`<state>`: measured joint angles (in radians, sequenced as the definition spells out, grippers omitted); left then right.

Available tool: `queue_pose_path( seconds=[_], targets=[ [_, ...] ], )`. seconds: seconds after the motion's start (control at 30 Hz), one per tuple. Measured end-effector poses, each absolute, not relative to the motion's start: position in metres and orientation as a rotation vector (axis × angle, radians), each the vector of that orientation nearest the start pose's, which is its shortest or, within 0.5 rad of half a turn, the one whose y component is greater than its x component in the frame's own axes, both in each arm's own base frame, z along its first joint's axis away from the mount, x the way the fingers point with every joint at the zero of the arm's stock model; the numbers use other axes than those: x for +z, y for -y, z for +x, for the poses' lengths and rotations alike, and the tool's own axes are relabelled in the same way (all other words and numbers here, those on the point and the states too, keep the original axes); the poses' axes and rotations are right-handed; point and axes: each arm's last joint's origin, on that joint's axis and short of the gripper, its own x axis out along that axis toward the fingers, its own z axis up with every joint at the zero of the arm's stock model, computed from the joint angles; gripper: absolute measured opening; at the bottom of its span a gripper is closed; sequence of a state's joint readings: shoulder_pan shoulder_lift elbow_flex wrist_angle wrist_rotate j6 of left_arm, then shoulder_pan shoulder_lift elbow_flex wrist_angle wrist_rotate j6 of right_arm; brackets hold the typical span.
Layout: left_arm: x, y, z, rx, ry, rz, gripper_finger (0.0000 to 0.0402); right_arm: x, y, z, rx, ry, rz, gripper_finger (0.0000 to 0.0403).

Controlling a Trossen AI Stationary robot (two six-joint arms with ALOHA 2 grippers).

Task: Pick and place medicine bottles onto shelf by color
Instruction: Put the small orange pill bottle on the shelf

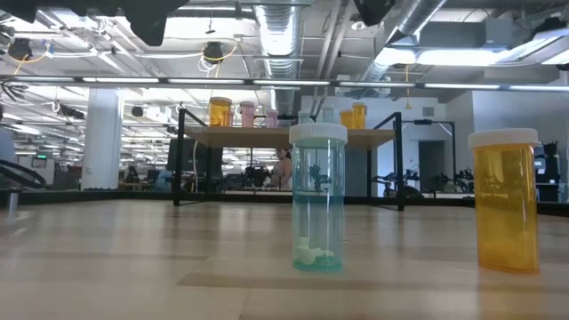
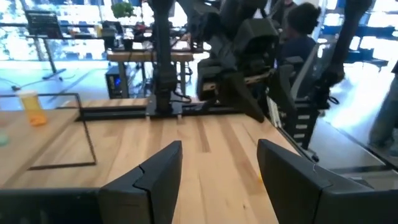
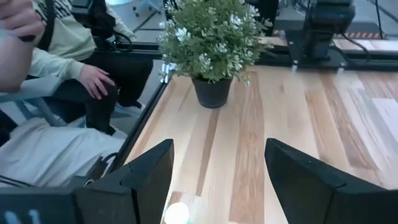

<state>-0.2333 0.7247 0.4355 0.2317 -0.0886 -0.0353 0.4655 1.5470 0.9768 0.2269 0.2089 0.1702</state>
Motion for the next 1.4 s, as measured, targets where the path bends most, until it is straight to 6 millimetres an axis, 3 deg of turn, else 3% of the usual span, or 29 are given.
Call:
queue_pose_path(
  seconds=[0.3, 0.73, 0.87, 1.1, 1.4],
  targets=[
    [0.255, 0.041, 0.173, -0.152, -0.090, -0.009, 0.0196, 0.239, -0.143, 0.320, 0.191, -0.394, 0.047, 0.0276],
    [0.255, 0.041, 0.173, -0.159, -0.093, -0.035, 0.0196, 0.241, -0.143, 0.319, 0.192, -0.389, 0.052, 0.0276],
    [0.255, 0.041, 0.173, -0.159, -0.092, -0.035, 0.0196, 0.245, -0.144, 0.319, 0.173, -0.500, 0.056, 0.0276],
    [0.256, 0.041, 0.172, -0.161, -0.087, -0.047, 0.0196, 0.249, -0.162, 0.306, 0.172, -0.664, 0.113, 0.0276],
    [0.256, 0.041, 0.172, -0.160, -0.088, -0.058, 0.0196, 0.230, -0.191, 0.287, 0.163, -0.824, 0.215, 0.0276]
  ],
)
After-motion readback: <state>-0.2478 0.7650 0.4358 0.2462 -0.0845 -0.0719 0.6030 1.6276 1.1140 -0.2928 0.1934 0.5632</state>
